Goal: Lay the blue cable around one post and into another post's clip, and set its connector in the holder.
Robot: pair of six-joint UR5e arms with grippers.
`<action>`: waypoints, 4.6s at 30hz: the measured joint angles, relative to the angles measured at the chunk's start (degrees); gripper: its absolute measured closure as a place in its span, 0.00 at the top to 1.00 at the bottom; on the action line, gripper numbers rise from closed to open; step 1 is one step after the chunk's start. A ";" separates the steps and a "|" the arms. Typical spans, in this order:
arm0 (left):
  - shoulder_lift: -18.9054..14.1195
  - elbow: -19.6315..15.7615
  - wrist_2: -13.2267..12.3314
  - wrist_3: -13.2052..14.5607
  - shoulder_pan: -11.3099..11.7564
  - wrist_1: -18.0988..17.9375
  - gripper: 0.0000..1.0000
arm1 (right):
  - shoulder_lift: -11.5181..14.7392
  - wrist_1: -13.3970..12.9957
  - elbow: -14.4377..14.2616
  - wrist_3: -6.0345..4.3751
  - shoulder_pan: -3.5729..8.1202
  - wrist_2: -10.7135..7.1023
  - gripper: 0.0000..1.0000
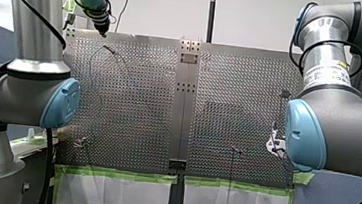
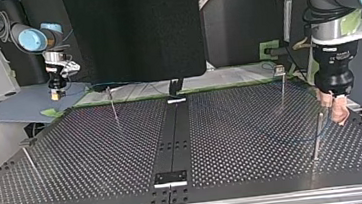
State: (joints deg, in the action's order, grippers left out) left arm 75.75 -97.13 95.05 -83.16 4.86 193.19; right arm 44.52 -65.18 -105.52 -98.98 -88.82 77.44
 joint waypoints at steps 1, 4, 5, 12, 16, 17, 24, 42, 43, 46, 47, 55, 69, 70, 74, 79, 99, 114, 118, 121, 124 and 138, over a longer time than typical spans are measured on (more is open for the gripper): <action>-0.01 0.01 0.00 -0.03 0.00 0.00 1.00 | -0.01 0.01 0.00 0.00 0.00 0.00 0.00; -0.03 0.00 0.04 -0.17 -0.01 0.00 1.00 | -0.01 0.03 0.00 -0.01 0.01 0.00 0.00; -0.04 -0.03 0.05 -0.26 -0.02 0.00 1.00 | -0.01 0.02 0.00 -0.03 0.02 0.00 0.00; -0.11 -0.87 0.09 -1.52 -0.03 0.01 1.00 | 0.00 -0.04 0.01 -0.08 0.04 0.01 0.00; -0.13 -1.22 0.09 -2.04 -0.03 0.00 1.00 | 0.00 -0.04 0.01 -0.11 0.05 0.00 0.00; -0.15 -1.24 0.09 -2.15 -0.03 0.01 1.00 | -0.01 -0.04 0.01 -0.10 0.05 0.00 0.00; -0.37 -1.27 0.09 -2.59 -0.16 0.08 1.00 | -0.01 -0.04 0.00 -0.11 0.02 0.00 0.00; -0.40 -1.29 0.59 -2.64 -0.63 0.09 1.00 | 0.00 -0.13 0.01 -0.17 0.01 0.00 0.00; -0.40 -1.29 0.60 -2.63 -0.64 0.09 1.00 | -0.01 -0.13 0.01 -0.17 0.00 0.00 0.00; -0.40 -1.29 0.60 -2.63 -0.65 0.09 1.00 | -0.01 -0.18 0.00 -0.17 0.00 0.00 0.00; -0.40 -1.29 0.60 -2.65 -0.65 0.09 1.00 | -0.01 -0.19 0.00 -0.17 0.00 0.00 0.00; -0.40 -1.29 0.61 -2.66 -0.74 0.17 1.00 | -0.01 -0.22 0.01 -0.18 0.00 0.00 0.00; -0.36 -1.28 0.57 -0.88 -0.83 -2.48 1.00 | 0.00 -0.30 0.01 -0.18 0.01 0.00 0.00; -0.35 -1.28 0.56 -0.78 -0.83 -2.71 1.00 | 0.00 -0.30 0.01 -0.19 0.02 0.00 0.00; -0.33 -1.29 0.59 -0.63 -0.82 -3.07 1.00 | -0.02 -0.31 0.00 -0.21 0.02 0.00 0.00; -0.31 -1.29 0.61 -0.60 -0.83 -3.15 1.00 | -0.01 -0.31 0.01 -0.19 0.04 0.01 0.00; -0.33 -1.29 0.54 -0.76 -0.85 -3.04 1.00 | -0.01 -0.31 0.01 -0.26 0.05 0.00 0.00; 0.03 -4.44 -2.87 -0.52 -3.87 -4.34 1.00 | 0.00 -0.46 0.02 -0.26 0.08 0.01 0.00; 1.89 -6.71 -3.06 -2.50 -6.13 -6.52 1.00 | 0.00 -0.52 0.02 -0.26 -0.04 0.01 0.00; 3.43 -8.30 -1.88 -4.05 -7.72 -8.09 1.00 | -0.01 -0.60 0.01 -0.27 -0.10 0.00 0.00; 5.00 -9.53 -0.39 -5.64 -9.31 -9.67 1.00 | -0.01 -0.59 0.00 -0.23 -0.15 0.01 0.00; 11.67 -4.54 6.24 -12.31 -15.97 -16.32 1.00 | 0.01 1.64 0.01 1.66 0.38 0.07 0.00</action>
State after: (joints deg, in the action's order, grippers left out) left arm 87.42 -101.67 101.29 -95.47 -11.12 176.88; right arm 44.53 -63.54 -105.51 -97.32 -88.44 77.51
